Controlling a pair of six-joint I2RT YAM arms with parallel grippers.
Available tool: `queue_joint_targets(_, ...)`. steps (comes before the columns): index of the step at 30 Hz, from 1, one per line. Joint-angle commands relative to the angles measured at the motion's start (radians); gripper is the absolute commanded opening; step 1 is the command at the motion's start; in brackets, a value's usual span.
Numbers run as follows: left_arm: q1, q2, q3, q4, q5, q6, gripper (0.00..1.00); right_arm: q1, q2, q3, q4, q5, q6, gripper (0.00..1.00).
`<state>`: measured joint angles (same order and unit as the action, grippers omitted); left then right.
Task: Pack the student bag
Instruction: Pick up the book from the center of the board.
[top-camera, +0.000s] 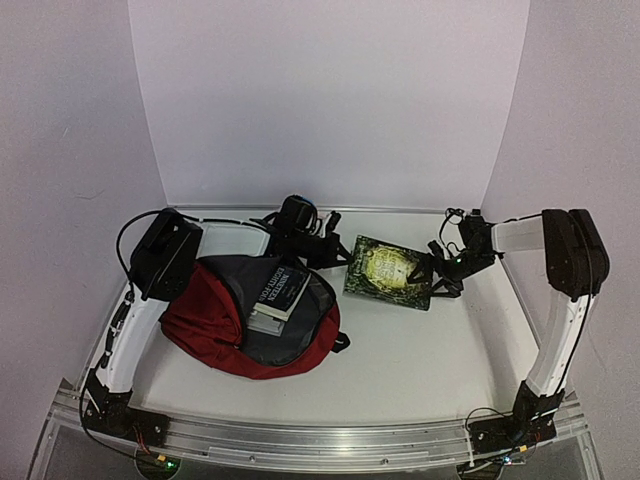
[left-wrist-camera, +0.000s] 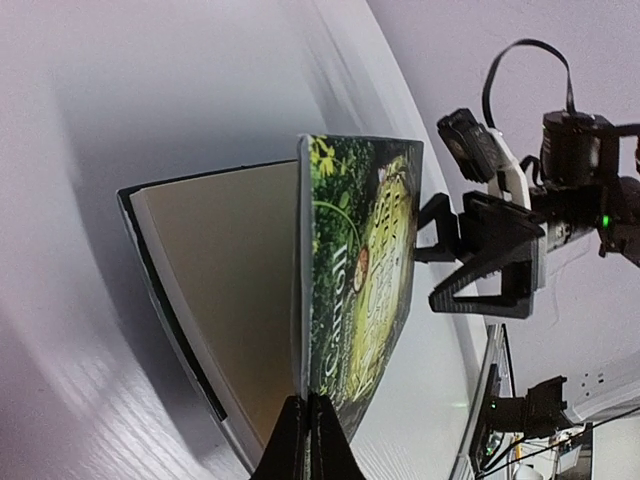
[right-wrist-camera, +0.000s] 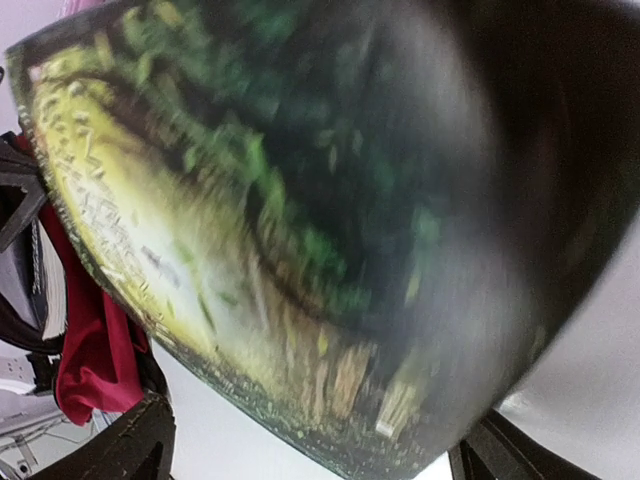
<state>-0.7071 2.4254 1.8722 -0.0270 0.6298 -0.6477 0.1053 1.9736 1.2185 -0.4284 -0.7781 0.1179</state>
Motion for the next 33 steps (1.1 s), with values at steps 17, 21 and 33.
queue_joint_targets(17,0.002,-0.066,-0.045,0.093,0.085,-0.091,0.0,-0.048,0.018,0.007,-0.145,-0.135,-0.182,0.98)
queue_joint_targets(21,0.003,-0.051,-0.035,0.11,0.097,-0.114,0.0,-0.048,0.065,-0.011,-0.075,-0.22,-0.102,0.92)
queue_joint_targets(33,0.01,-0.03,-0.046,0.106,0.09,-0.117,0.0,-0.048,-0.018,-0.038,0.03,-0.305,0.016,0.19)
